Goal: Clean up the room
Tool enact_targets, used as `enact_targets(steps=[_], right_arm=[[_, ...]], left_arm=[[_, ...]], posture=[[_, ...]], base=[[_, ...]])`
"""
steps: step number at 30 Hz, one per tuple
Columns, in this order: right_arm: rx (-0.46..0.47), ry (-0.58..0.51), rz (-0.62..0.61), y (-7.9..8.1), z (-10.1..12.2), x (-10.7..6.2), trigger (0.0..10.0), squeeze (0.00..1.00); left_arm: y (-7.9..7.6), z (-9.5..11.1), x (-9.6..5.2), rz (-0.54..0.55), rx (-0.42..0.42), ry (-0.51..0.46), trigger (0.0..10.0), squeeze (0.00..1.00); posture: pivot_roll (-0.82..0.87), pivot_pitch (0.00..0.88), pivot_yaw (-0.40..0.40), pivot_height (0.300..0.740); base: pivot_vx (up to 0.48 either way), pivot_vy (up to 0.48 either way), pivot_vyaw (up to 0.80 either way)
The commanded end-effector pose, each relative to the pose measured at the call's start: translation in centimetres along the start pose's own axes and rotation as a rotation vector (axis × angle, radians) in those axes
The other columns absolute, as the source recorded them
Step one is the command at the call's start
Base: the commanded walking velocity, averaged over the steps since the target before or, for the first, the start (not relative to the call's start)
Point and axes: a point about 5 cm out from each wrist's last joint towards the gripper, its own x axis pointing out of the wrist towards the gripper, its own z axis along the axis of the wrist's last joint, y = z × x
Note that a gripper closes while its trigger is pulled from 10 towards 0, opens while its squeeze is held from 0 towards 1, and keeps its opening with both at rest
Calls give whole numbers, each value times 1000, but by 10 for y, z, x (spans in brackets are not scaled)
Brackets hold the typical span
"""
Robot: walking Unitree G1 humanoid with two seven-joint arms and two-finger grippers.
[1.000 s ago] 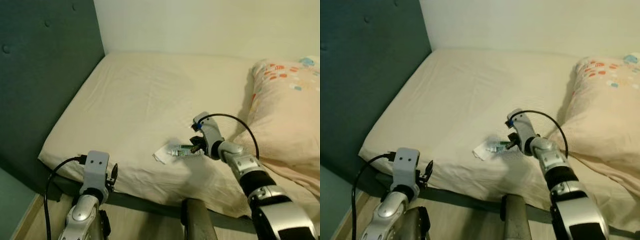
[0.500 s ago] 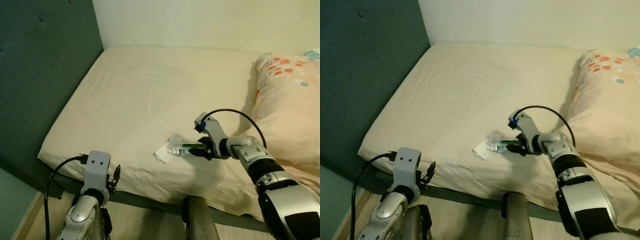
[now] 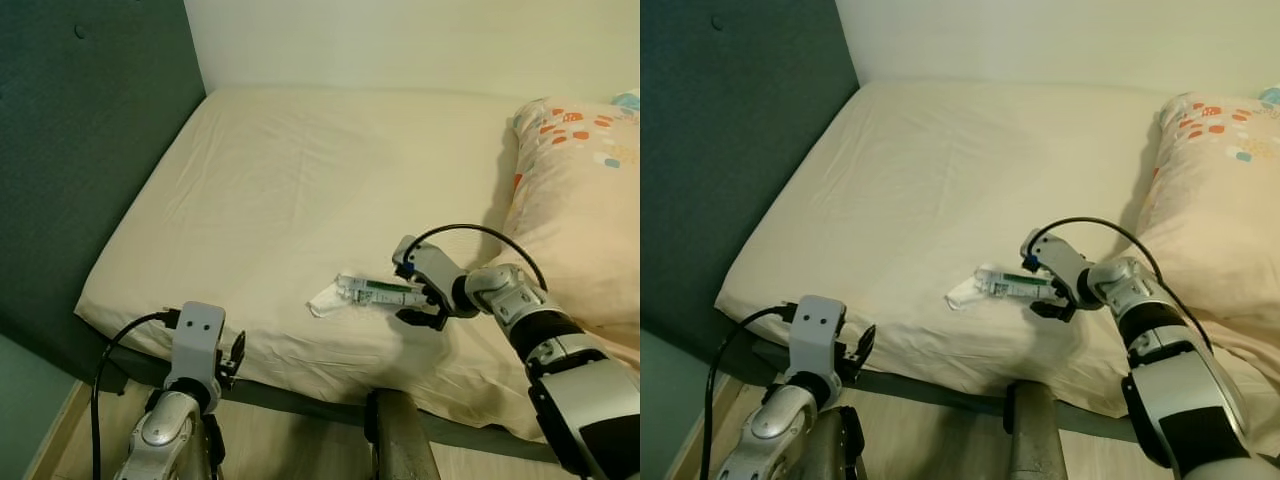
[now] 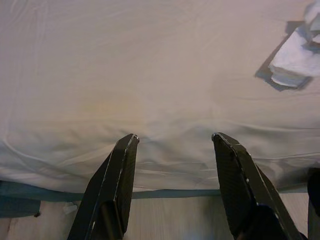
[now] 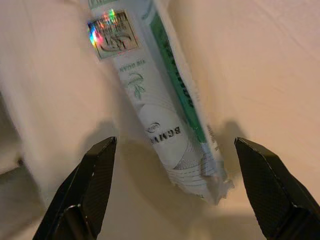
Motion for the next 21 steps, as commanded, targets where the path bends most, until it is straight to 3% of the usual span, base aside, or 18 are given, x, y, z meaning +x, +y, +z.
enact_targets(steps=[1, 2, 3, 5, 6, 8, 9, 10, 11, 21], right_arm=[[-69, 30, -16, 3, -6, 2, 10000, 1000], [-71, 24, -20, 5, -7, 3, 10000, 110], [-63, 15, -24, 6, -7, 4, 10000, 0], [-63, 15, -24, 6, -7, 4, 10000, 0], [-45, -9, -40, 8, -7, 6, 7490, 0], [-45, -9, -40, 8, -7, 6, 7490, 0], [-39, -21, -49, 8, -6, 7, 4667, 0], [-39, -21, -49, 8, -6, 7, 4667, 0], [-30, -42, -57, 8, -4, 7, 0, 0], [18, -138, -65, 9, 7, 9, 0, 0]], left_arm=[[2, -6, -4, -5, 14, 36, 10000, 0], [2, -6, -4, -4, 13, 36, 10000, 0], [2, -6, -3, -3, 14, 37, 10000, 0], [2, -6, -3, -3, 14, 37, 10000, 0], [2, -6, -3, 0, 15, 39, 10000, 0], [2, -6, -3, 0, 15, 39, 10000, 0], [2, -6, -3, 1, 15, 40, 10000, 0], [2, -6, -3, 1, 15, 40, 10000, 0], [2, -6, -4, 3, 16, 41, 10000, 0], [5, -5, -3, 12, 23, 42, 10000, 0]], posture=[[-62, 261, -8, 543], [-60, 262, -8, 543], [-60, 262, -8, 543], [-60, 262, -8, 543], [-57, 262, -6, 543], [-57, 262, -6, 543], [-57, 262, -6, 543], [-57, 262, -6, 543], [-55, 262, -6, 543], [-48, 258, -7, 543]], base=[[0, 0, 0], [0, 0, 0], [0, 0, 0], [0, 0, 0], [0, 0, 0], [0, 0, 0], [0, 0, 0], [0, 0, 0], [0, 0, 0], [0, 0, 0]])
